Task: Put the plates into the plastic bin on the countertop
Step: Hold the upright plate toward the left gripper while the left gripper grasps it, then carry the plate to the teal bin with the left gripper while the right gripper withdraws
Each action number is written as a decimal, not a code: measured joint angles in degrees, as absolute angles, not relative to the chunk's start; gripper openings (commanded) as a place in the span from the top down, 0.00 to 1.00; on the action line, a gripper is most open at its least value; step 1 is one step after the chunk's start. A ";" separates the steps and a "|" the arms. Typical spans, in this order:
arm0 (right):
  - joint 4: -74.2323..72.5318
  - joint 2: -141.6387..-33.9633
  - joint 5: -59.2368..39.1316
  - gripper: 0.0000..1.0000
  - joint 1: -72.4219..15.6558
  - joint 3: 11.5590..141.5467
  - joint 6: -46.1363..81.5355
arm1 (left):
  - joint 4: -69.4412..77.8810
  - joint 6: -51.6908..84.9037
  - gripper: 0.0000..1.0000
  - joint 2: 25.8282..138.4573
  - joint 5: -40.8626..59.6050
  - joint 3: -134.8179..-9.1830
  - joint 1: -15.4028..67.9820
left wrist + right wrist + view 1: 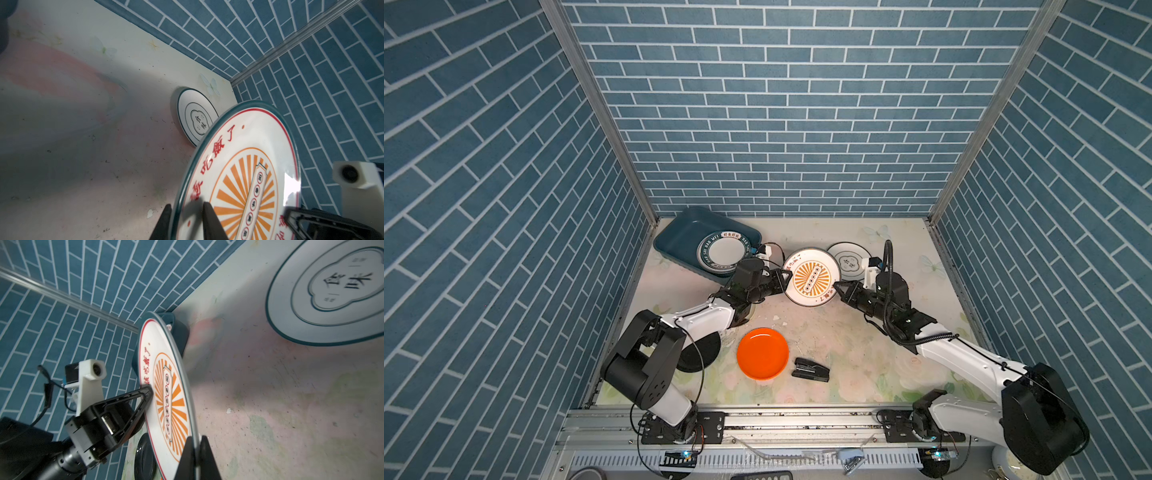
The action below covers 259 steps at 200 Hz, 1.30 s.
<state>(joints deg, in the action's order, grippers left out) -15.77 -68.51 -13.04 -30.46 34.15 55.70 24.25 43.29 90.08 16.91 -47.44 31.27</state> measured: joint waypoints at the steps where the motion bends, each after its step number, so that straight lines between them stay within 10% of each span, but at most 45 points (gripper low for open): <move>1: -15.75 -68.53 -13.02 1.00 -30.30 34.13 55.79 | 24.25 43.38 0.88 90.08 16.93 -47.55 31.27; 13: -15.42 -68.53 -12.78 0.85 -29.82 34.13 57.67 | 25.47 44.86 1.00 90.11 17.93 -47.92 31.05; 89: -15.51 -69.28 -15.07 0.03 -30.37 34.13 56.53 | 23.07 43.72 1.00 90.74 17.47 -49.36 30.85; 259: -11.25 -59.48 -8.40 0.01 -30.37 33.06 53.49 | 13.76 39.64 1.00 84.16 15.84 -49.30 21.12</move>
